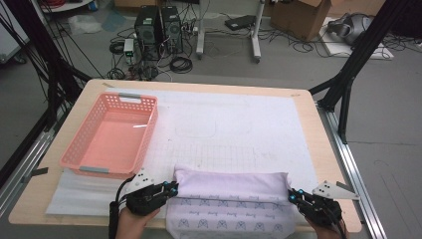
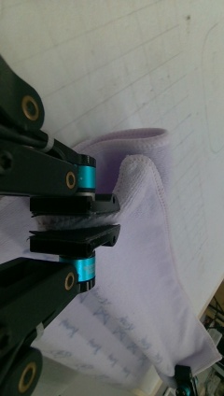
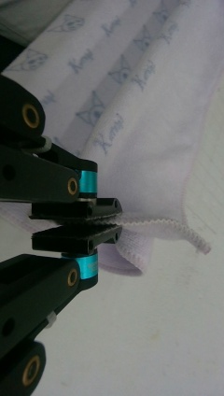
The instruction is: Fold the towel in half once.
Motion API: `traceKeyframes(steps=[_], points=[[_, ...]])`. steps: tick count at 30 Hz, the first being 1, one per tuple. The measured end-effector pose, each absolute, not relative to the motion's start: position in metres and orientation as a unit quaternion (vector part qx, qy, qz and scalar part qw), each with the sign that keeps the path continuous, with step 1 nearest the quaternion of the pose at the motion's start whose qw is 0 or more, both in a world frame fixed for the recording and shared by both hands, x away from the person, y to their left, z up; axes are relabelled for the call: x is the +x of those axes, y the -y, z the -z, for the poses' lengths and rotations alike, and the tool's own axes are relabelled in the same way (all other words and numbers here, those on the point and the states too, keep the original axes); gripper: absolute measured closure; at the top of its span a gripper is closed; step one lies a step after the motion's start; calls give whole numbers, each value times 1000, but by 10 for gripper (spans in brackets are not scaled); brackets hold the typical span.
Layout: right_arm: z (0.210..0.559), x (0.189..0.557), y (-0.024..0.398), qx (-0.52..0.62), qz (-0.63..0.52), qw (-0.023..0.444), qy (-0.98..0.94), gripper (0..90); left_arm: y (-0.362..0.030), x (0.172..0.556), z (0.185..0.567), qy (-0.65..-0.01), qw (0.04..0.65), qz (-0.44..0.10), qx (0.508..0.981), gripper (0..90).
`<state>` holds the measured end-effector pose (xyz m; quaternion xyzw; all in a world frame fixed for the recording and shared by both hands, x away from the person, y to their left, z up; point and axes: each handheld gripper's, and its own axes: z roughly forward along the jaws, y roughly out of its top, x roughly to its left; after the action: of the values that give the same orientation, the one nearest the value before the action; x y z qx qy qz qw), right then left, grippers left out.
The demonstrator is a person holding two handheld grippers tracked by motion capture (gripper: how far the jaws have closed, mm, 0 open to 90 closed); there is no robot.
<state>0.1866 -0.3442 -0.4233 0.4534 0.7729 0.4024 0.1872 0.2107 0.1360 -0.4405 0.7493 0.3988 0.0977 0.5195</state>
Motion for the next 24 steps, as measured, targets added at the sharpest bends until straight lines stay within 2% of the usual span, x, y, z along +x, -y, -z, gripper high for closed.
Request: traceKeyframes(steps=[5,7,10,14,17,21,22,24], points=[[428,181,346,457,-385,168,-784,859,-138,204,446,-395,507,-88,761,808],[430,180,345,455,-375,158,-792,854,-139,206,445,-404,506,-85,757,723],[428,180,348,462,-378,157,-787,738,-143,209,441,-413,516,-92,745,577],[413,180,354,471,-435,181,-745,591,-146,215,435,-411,533,-108,731,526],[407,189,350,474,-444,194,-736,550,-145,223,434,-413,534,-110,729,504],[414,207,337,467,-420,199,-752,560,-134,231,439,-412,522,-103,739,495],[416,210,334,464,-410,202,-758,596,-131,234,441,-411,513,-102,746,494],[418,215,330,461,-398,204,-767,737,-124,238,447,-412,501,-93,755,508]])
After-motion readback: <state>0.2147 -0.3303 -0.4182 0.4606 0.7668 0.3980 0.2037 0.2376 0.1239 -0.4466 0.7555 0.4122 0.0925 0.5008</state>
